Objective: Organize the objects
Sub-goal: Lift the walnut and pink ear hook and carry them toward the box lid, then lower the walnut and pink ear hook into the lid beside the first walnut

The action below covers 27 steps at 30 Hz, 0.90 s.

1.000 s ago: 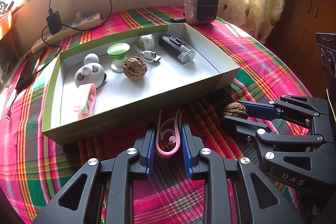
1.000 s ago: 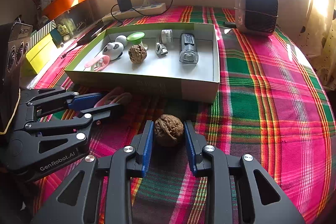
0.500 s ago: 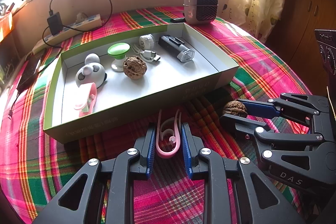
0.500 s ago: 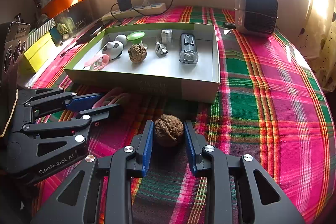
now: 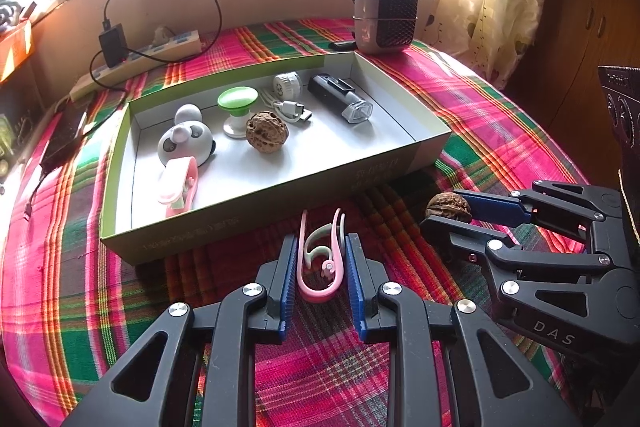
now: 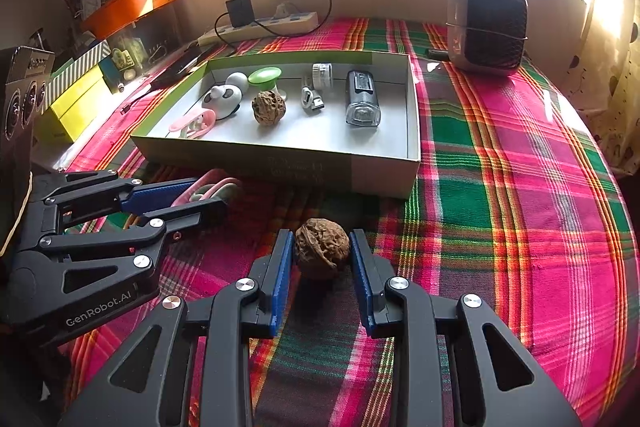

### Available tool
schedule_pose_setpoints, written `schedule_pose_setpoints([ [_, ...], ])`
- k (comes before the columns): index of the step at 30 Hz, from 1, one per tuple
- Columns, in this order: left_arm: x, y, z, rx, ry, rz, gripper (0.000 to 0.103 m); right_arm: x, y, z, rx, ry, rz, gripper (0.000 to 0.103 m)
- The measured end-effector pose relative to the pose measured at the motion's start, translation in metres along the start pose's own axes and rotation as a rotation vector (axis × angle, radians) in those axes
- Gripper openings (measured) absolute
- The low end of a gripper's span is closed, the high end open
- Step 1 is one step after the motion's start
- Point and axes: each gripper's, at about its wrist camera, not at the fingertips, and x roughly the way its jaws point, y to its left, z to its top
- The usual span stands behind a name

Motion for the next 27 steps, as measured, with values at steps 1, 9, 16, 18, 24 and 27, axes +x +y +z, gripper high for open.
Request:
schedule_pose_setpoints([
  [1,-0.002,0.001,0.000,-0.004,-0.004,0.000,0.021,-0.001,0.001,0.000,-0.001,-0.002,0.000,0.030],
  [9,-0.016,0.006,0.002,-0.019,-0.034,0.008,0.021,-0.011,0.005,0.004,-0.008,-0.027,0.001,0.030],
  [16,-0.026,0.012,0.011,-0.039,-0.064,0.022,0.021,-0.021,0.008,0.015,-0.021,-0.063,0.001,0.030],
  [18,-0.028,0.014,0.013,-0.044,-0.070,0.026,0.021,-0.022,0.008,0.019,-0.025,-0.070,-0.003,0.030],
  [24,-0.029,0.020,0.023,-0.056,-0.083,0.036,0.021,-0.024,0.007,0.032,-0.036,-0.089,-0.009,0.030],
  [27,-0.027,0.024,0.028,-0.067,-0.085,0.037,0.021,-0.023,0.005,0.041,-0.039,-0.100,-0.011,0.030],
])
